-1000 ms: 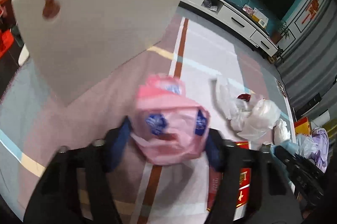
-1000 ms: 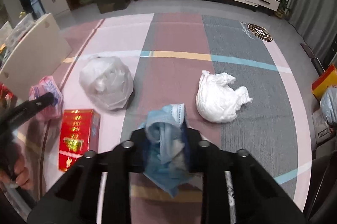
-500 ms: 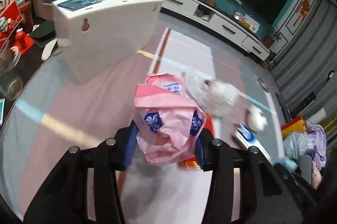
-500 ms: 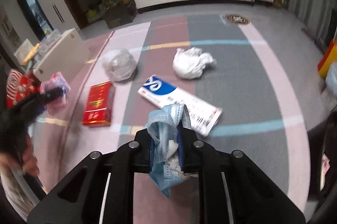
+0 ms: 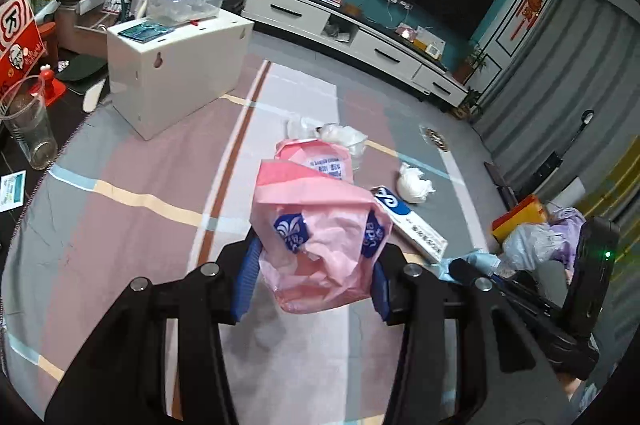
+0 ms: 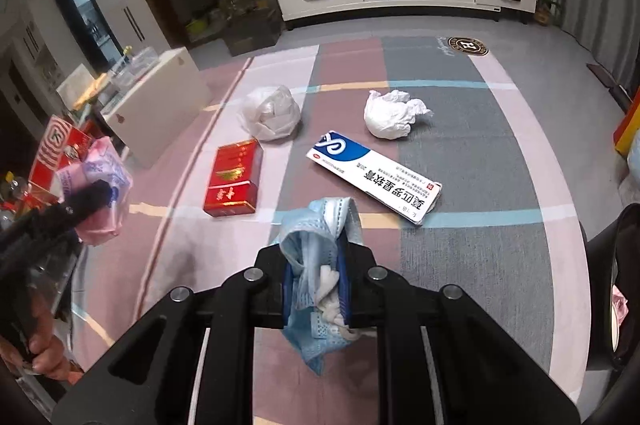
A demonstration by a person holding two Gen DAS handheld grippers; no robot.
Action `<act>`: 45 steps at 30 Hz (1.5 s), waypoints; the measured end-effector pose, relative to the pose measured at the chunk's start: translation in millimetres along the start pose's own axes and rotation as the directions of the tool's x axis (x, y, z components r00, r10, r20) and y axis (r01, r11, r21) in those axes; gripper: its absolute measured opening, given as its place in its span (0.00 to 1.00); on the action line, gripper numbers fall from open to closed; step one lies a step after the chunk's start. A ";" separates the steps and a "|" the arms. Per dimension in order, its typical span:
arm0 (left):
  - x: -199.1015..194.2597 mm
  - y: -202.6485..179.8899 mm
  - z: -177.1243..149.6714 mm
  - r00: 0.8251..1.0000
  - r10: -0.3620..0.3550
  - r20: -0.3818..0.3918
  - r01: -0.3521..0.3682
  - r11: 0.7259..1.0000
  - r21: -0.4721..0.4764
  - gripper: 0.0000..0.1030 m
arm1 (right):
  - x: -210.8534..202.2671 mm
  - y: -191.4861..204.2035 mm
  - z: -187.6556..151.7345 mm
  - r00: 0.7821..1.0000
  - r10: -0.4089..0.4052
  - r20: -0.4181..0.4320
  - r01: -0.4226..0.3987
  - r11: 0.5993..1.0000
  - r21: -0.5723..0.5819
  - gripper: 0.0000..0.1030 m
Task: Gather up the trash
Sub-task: 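Grasp the blue face mask with the right gripper while the left gripper grasps the pink bag, then carry the face mask and pink bag to the black bin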
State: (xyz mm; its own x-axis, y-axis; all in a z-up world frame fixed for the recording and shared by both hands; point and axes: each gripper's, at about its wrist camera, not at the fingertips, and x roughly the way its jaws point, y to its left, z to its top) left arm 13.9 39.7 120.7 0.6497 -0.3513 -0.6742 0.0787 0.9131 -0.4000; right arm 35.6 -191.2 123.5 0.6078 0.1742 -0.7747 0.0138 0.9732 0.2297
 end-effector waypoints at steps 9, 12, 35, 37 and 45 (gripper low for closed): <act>-24.4 -13.1 -3.7 0.996 -0.079 0.033 0.079 0.997 0.002 0.47 | -30.1 -4.1 8.3 0.997 0.026 0.066 -0.029 0.998 0.057 0.18; -28.2 -15.7 -4.9 0.995 -0.097 0.030 0.096 0.995 0.004 0.47 | -35.5 -4.4 7.9 0.997 0.021 0.073 -0.025 0.998 0.061 0.18; -43.5 -37.8 -11.8 0.990 -0.130 0.055 0.126 0.990 0.070 0.47 | -99.8 -57.3 -0.2 0.985 -0.053 0.162 0.026 0.986 0.166 0.20; -41.1 -45.8 -15.1 0.989 -0.142 0.041 0.137 0.986 0.093 0.47 | -103.0 -62.1 1.3 0.984 -0.054 0.168 0.026 0.986 0.165 0.20; -44.9 -78.4 -8.3 0.983 -0.176 0.059 0.169 0.980 0.107 0.47 | -148.8 -83.3 30.4 0.967 -0.062 0.248 0.026 0.989 0.146 0.20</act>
State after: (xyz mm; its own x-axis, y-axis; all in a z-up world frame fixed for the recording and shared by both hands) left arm -27.8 -17.8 177.2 0.6688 -0.4939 -0.5557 0.2677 0.8573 -0.4398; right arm -31.8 -302.7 237.6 0.7839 0.0706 -0.6169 0.1454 0.9450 0.2929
